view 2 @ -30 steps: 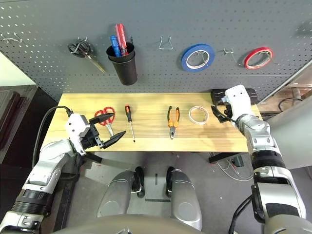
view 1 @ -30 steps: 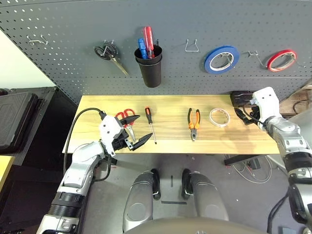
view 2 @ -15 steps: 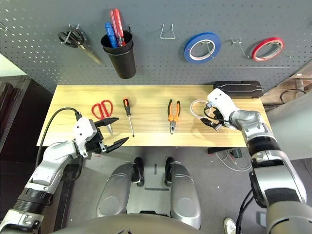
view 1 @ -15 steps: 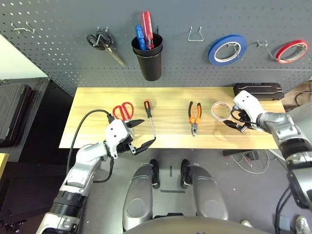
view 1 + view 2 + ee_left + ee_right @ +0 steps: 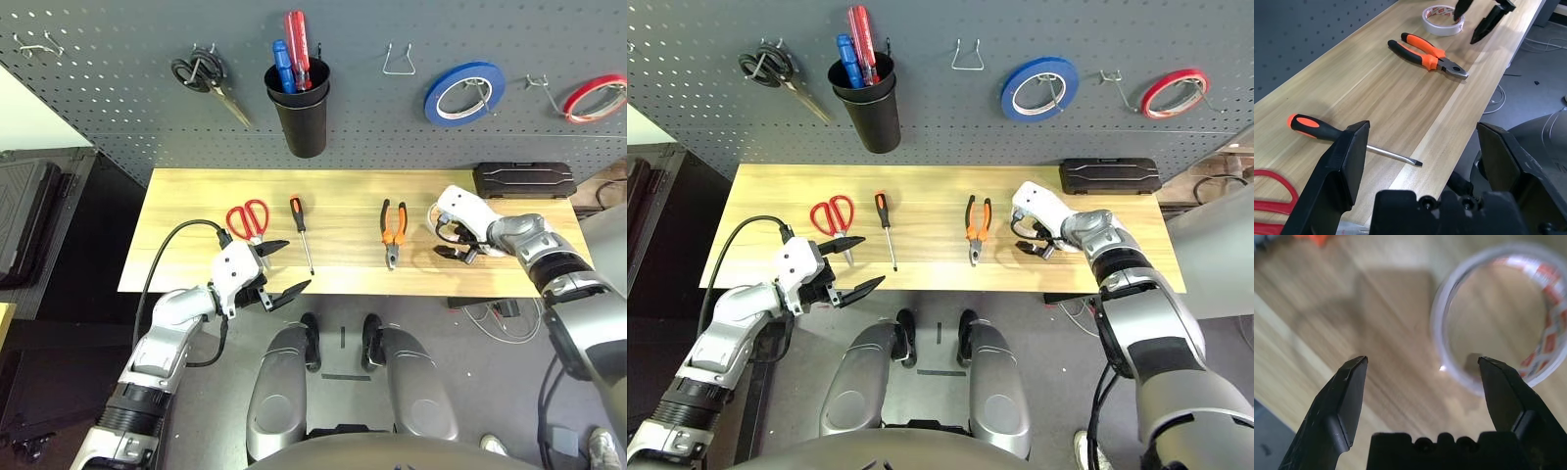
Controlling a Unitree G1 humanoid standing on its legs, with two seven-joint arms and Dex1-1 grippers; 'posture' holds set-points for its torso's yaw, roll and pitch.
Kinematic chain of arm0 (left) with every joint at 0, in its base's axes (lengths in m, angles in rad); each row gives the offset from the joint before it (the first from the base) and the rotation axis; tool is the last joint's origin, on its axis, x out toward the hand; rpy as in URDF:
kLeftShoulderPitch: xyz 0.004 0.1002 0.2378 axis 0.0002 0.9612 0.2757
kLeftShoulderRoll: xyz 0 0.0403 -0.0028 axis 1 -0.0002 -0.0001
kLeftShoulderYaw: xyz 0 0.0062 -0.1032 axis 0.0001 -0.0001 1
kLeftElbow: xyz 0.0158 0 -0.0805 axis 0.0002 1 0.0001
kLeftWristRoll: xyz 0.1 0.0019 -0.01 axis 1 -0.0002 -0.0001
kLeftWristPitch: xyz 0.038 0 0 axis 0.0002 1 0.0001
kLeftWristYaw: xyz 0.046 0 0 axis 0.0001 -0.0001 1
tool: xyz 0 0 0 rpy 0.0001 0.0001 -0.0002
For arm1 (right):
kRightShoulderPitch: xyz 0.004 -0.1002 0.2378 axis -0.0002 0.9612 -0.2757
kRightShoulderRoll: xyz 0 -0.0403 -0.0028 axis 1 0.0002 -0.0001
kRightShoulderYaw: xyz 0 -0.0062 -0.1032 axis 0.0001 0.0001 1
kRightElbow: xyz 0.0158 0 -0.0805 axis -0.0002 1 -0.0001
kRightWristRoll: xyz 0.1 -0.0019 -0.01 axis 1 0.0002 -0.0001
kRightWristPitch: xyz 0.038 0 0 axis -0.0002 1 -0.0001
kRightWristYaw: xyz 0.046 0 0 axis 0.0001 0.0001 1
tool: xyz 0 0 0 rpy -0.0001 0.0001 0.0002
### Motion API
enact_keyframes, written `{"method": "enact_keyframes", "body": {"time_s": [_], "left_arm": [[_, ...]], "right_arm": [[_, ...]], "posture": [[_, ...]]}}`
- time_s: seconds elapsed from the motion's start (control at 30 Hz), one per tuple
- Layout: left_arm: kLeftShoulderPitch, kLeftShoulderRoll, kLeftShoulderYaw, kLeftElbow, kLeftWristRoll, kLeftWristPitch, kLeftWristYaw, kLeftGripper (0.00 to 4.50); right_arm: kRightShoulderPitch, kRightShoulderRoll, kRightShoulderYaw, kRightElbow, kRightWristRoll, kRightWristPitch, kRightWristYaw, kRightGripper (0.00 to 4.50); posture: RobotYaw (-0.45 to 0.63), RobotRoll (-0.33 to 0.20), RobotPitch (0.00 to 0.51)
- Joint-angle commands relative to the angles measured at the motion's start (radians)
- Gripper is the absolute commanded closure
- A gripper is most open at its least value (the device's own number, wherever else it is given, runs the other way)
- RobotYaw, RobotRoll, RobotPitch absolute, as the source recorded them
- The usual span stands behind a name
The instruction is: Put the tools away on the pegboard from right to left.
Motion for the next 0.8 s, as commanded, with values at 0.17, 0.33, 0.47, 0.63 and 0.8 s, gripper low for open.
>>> {"method": "enact_keyframes", "body": {"time_s": [0.17,0.33,0.47,0.63,0.8], "left_arm": [[0.034,0.012,-0.008,-0.036,0.012,0.016,0.008,0.00],[0.039,0.015,-0.009,-0.043,0.011,0.020,0.011,0.00],[0.042,0.016,-0.011,-0.046,0.011,0.023,0.011,0.00],[0.035,0.014,-0.014,-0.041,0.012,0.024,0.009,0.00],[0.023,0.009,-0.017,-0.024,0.016,0.014,0.008,0.00]], "right_arm": [[0.024,0.036,0.000,0.049,-0.022,0.016,-0.050,0.92],[0.033,0.040,0.005,0.048,-0.032,0.009,-0.076,2.69],[0.046,0.034,0.002,0.042,-0.036,-0.007,-0.091,4.16],[0.063,0.015,-0.013,0.018,-0.025,-0.051,-0.115,4.47],[0.089,-0.009,-0.045,-0.031,-0.002,-0.076,-0.148,4.47]], "posture": [[0.12,0.000,0.323],[0.12,0.000,0.331],[0.12,0.000,0.333],[0.11,0.000,0.328],[0.11,0.000,0.313]]}}
